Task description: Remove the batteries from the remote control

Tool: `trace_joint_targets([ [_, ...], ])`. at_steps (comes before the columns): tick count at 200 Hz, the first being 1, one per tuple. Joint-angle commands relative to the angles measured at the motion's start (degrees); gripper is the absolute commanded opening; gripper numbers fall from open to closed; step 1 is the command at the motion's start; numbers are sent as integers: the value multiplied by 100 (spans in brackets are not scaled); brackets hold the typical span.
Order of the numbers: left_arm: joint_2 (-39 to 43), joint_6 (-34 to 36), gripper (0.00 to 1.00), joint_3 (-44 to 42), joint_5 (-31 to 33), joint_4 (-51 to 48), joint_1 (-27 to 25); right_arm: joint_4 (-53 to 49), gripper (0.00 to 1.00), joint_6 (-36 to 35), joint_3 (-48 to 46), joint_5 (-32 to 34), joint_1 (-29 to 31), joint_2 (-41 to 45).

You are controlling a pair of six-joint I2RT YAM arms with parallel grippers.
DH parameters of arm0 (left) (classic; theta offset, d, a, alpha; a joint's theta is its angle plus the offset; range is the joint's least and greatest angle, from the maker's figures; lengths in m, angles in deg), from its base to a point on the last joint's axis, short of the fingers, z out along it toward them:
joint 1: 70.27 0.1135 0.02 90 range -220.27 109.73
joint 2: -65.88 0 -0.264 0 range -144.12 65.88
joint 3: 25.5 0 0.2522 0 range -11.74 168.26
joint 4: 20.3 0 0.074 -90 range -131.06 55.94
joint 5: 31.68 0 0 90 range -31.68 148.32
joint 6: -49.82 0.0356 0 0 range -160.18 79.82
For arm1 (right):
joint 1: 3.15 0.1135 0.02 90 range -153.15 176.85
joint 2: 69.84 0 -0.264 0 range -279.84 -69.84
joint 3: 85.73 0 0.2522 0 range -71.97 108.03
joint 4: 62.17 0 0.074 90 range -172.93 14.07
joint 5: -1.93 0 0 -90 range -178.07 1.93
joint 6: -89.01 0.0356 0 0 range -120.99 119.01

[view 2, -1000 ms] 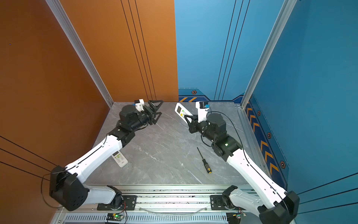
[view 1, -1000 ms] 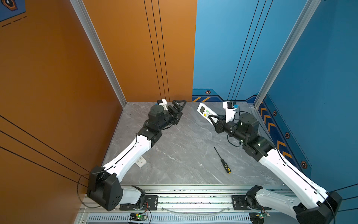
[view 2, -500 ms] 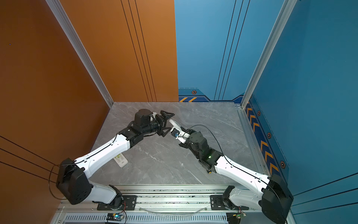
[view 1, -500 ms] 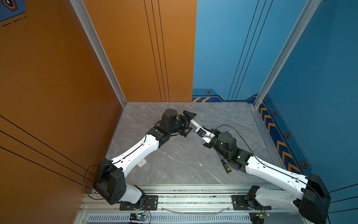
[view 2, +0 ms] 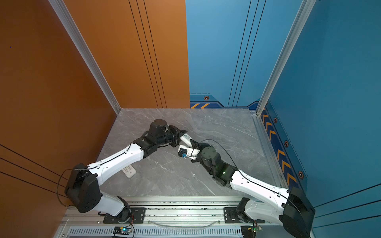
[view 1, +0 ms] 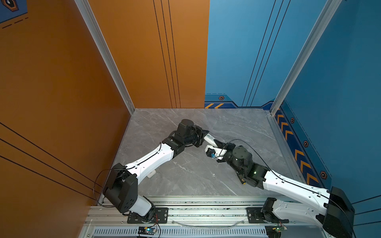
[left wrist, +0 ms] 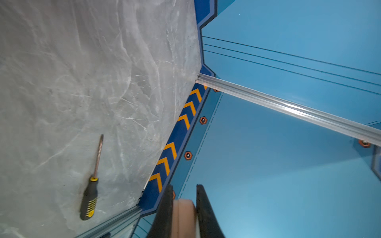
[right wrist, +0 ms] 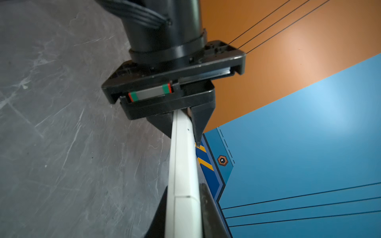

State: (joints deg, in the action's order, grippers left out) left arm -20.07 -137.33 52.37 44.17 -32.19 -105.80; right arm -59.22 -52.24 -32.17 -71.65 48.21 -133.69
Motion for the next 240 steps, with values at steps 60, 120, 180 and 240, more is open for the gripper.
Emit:
trace_joint_targets([
  [60, 755, 1015, 0, -717, 865, 944, 645, -1430, 100, 3658, 741, -659, -29, 570],
  [120, 646, 2784, 0, -2307, 1228, 3410, 1251, -1049, 100, 9836, 782, -1904, -1016, 87],
  [180, -625, 2405, 0, -3375, 896, 7143, 1660, 1144, 83, 12231, 884, -3729, -1514, -2404],
  [240, -1318, 2129, 0, -3330, 840, 7848, 1606, 2279, 71, 12780, 961, -3699, -1286, -3383],
])
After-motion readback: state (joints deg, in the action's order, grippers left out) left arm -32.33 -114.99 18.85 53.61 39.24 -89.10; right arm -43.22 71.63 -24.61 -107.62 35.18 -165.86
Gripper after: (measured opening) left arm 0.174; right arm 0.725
